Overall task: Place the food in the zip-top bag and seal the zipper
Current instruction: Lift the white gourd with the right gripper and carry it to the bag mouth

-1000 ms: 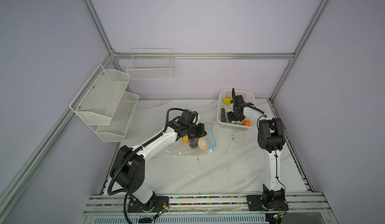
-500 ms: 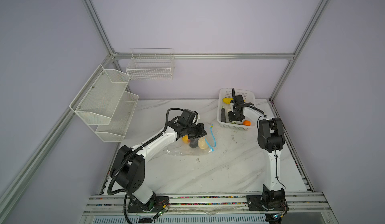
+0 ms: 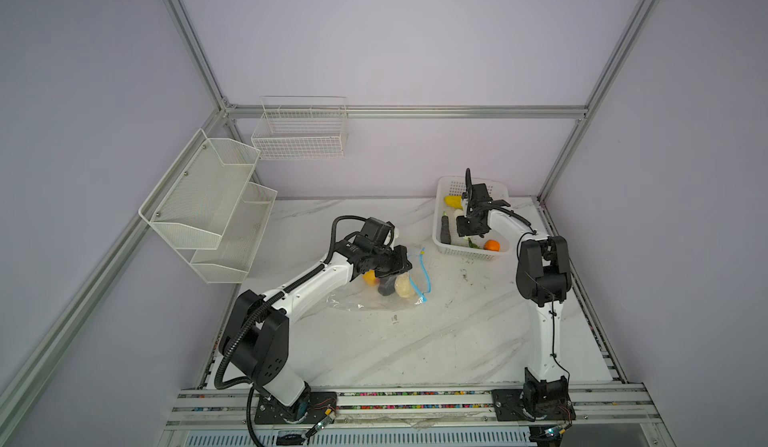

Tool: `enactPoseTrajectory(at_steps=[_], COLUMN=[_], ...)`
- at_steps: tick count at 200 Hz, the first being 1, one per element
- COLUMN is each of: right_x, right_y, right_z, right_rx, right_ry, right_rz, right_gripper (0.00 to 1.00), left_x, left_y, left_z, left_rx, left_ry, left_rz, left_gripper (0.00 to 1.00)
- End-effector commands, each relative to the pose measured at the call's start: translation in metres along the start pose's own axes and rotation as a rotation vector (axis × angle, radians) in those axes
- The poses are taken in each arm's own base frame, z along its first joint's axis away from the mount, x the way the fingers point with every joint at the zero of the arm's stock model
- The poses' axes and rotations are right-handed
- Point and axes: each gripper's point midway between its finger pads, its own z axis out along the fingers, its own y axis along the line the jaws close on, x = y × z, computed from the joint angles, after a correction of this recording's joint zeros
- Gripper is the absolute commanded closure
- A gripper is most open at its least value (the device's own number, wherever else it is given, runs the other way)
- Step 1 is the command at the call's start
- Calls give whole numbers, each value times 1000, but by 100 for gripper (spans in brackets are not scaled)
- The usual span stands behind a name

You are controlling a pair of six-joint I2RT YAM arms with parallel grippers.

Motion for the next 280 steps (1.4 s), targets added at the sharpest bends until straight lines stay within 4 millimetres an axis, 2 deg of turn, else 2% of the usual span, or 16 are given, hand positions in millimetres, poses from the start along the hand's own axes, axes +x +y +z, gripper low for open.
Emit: enactPoseTrajectory(at_steps=[1,35,62,78,100,122,145,167,220,239,280], right_x=[-23,-20,-11,-12,-17,-11,11,44,109,124,146], right_y=[0,8,23,28,44,63,80,96,121,127,130], right_z=[-48,-76,-104,-123,-149,-164,-165,-167,-190,-196,-198], right_rx=[-5,-30,-26,-11,-17,-58,-122,-153,-293,-315,-325], right_ry=[-72,-111,-167,-207,-266,-283,-207,-118,13,32,67], right_rz=[4,8,-9,-26,-62,-92,-124,-162,-216,-260,-389], right_gripper=[51,52,51,51,51,52,53,53,53,53,62], left_x=[-24,-24,-25,-25,-25,-24,-23,-23,-24,-24,-23], left_y=[-31,-33,-33,-34,-34,-34,-34,-35,-38,-39,-38], left_z=[-16,-15,-16,-17,-19,-22,-24,-23,-22,-22,-22], left_rx=[81,86,82,84,85,83,82,87,103,106,106], left_ry=[-64,-60,-62,-62,-64,-68,-72,-68,-65,-65,-63], left_rz=[54,55,56,57,60,62,65,65,70,68,66], left_gripper=[100,100,100,100,100,100,100,100,100,100,100])
